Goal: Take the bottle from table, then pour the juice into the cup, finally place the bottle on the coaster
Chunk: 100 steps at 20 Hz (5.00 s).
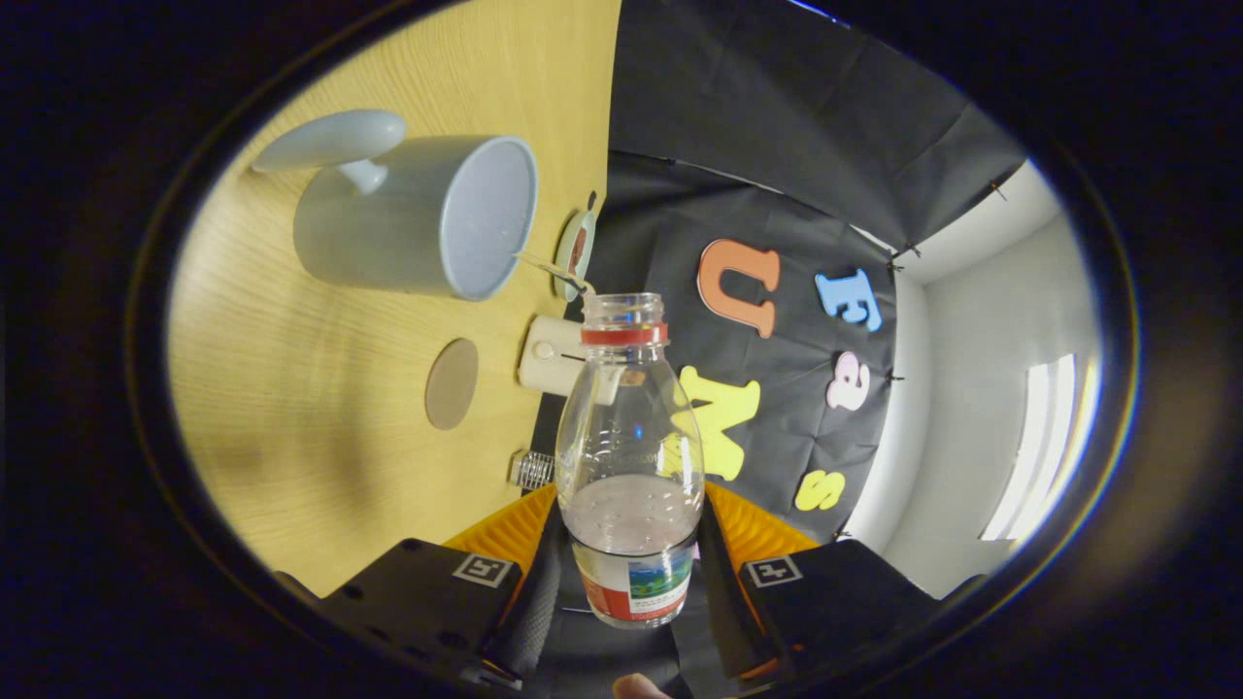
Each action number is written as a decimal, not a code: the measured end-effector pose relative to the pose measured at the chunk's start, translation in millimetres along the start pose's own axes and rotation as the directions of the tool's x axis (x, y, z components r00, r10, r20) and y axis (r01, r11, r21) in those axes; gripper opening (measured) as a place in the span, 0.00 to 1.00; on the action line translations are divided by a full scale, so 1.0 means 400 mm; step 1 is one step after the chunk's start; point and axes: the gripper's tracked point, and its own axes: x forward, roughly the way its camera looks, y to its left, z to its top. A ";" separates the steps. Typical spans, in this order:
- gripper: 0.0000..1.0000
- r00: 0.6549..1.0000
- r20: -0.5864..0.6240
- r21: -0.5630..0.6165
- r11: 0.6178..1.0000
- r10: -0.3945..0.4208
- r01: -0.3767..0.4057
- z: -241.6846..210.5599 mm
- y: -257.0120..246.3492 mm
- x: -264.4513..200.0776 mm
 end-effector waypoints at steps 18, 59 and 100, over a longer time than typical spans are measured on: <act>0.72 1.000 0.013 -0.079 0.997 -0.015 0.016 0.021 -0.022 -0.014; 0.72 0.997 0.037 -0.239 0.968 -0.072 0.078 0.010 -0.107 -0.003; 0.73 0.965 0.026 0.645 0.732 0.263 -0.217 -0.017 -0.023 -0.056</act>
